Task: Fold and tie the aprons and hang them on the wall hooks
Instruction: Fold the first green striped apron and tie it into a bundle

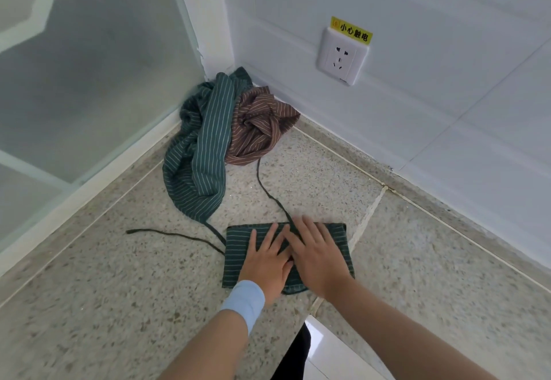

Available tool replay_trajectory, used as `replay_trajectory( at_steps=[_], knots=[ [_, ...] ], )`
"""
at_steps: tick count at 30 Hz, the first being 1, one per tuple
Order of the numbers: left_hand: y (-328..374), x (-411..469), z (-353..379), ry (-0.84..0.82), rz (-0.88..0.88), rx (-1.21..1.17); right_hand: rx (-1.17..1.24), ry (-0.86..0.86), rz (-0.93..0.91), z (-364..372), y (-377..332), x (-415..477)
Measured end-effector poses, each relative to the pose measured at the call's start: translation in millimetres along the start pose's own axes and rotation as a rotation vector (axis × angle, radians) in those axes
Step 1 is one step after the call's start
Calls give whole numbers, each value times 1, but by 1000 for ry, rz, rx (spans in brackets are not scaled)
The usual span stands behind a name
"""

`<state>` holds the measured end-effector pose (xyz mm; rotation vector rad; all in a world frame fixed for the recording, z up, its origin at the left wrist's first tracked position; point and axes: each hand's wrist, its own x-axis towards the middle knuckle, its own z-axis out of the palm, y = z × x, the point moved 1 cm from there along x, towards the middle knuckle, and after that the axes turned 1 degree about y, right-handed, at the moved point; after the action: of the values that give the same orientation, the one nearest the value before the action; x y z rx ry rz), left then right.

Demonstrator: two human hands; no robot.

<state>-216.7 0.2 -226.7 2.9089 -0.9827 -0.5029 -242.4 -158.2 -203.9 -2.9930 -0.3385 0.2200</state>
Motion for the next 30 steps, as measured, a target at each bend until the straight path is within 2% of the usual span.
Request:
replay_trajectory(
  at_steps=[4,9,13,16,18,19,21,23,27,30],
  knots=[
    [-31,-7,-1,60,41,32,58,-119,63,24,29,-15],
    [-83,-31,7,40,-104,64,25,-162,32,25,39,-11],
    [-81,-35,-5,-13,-160,128,-15,-191,24,22,38,-11],
    [-51,-32,-24,52,-160,14,-98,-128,51,16,31,-8],
    [-25,-37,-23,138,35,28,-83,-51,49,8,19,-9],
    [-16,-40,-22,157,70,32,-83,0,4,5,11,-13],
    [-7,-45,-18,102,-3,-48,-79,62,-78,6,-1,-23],
    [-8,-50,-15,94,-85,-88,-13,45,-66,6,-2,-36],
    [-22,-51,-15,18,-36,-79,7,38,-62,13,9,-47],
    [-36,-52,-15,52,-27,-105,-36,80,-82,11,17,-44]
  ],
)
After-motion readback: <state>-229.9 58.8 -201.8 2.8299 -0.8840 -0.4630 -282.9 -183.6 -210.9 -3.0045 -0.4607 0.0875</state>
